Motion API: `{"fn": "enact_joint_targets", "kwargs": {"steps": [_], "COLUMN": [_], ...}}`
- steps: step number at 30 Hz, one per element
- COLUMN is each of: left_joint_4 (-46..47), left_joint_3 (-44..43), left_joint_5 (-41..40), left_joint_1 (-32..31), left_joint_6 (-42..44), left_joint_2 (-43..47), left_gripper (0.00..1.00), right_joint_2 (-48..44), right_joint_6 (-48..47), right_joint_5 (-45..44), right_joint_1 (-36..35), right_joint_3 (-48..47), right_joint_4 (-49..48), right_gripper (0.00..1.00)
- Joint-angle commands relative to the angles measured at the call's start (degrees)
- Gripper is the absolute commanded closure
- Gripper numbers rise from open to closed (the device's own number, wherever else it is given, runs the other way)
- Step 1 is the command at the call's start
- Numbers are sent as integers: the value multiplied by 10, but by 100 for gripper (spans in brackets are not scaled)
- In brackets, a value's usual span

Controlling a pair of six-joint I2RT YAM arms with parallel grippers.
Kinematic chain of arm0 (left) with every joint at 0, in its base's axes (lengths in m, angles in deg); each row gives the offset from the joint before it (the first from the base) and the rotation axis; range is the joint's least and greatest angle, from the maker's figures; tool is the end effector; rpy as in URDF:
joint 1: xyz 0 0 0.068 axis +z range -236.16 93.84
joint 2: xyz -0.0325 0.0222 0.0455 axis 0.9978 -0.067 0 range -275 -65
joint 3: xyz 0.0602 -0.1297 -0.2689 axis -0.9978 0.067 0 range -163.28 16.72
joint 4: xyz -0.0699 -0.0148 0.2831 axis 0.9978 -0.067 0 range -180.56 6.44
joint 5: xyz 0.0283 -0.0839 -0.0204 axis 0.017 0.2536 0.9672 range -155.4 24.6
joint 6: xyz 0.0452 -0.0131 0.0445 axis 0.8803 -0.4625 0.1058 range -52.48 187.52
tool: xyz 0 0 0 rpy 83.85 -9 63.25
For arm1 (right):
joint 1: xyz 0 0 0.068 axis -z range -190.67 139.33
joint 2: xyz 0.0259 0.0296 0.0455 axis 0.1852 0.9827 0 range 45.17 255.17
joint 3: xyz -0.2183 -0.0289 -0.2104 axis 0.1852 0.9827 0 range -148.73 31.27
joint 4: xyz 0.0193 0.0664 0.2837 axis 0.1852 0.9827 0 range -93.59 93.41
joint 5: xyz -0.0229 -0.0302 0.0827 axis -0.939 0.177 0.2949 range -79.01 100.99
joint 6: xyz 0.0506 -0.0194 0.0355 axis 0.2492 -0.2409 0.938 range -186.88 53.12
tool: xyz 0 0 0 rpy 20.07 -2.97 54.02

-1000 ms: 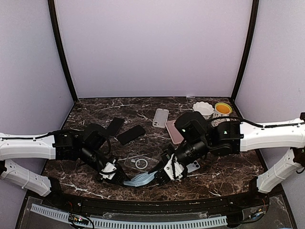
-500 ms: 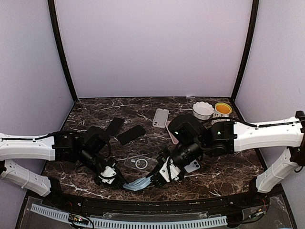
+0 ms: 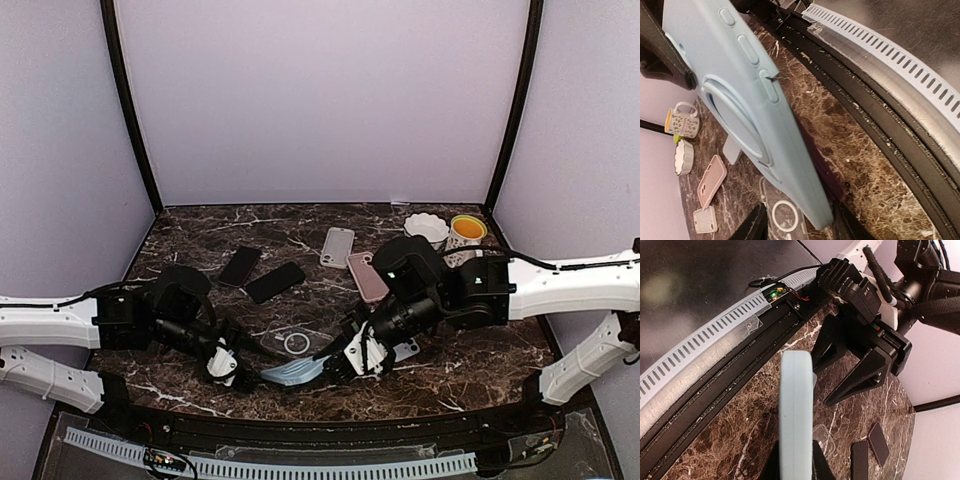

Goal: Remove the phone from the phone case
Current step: Remove the bottom left corner of the phone case.

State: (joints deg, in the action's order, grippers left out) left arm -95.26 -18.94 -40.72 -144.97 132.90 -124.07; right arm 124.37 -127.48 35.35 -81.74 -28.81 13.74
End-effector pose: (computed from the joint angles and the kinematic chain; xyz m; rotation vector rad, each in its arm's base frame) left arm 0.1083 -0.2196 0.2440 1.9991 0.7841 -0.4025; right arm 0.0916 0.3310 0.2995 -2.0920 0.6777 0.5707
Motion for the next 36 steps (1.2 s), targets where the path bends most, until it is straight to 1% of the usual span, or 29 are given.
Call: {"fn": "enact_joint_targets", "kwargs": {"steps": [1,3,6,8,11,19,23,30,33,36], "left_joint_4": [134,151,181,206,238,299,307,307,312,329], "left_joint_3": [12,17,23,30,36,33,33,29,25,21], "left_joint_5": [-95,-112,-147,-165,-186,-219,-228,-230,-238,-297], "left_joint_1": [4,4,4,4,4,4,4,8,16,32], "left_joint_6": [15,22,22,21,10,-47,-56,-70,-82,-81], "left_joint_2": [21,23,27,28,25,11,7,7,8,2], "left_gripper": [54,58,58,58,57,55,54,51,50,50], "right_joint_2": [-24,-26,-32,-43,-51,-39,-47,-64,-69,-77], "right_joint_6": [32,38,56,84,125,206,249,291,302,312], "right_joint_5": [47,53,69,67,30,-33,-27,-14,-47,-123], "right_joint_1": [-6,-4,4,11,16,24,35,52,58,64], "right_joint_3": [13,18,32,56,90,130,150,179,185,191], "right_joint_4": [-49,-58,-95,-158,-263,-443,-531,-600,-605,-596], "right_gripper": [100,100,100,100,100,100,100,100,100,100]}}
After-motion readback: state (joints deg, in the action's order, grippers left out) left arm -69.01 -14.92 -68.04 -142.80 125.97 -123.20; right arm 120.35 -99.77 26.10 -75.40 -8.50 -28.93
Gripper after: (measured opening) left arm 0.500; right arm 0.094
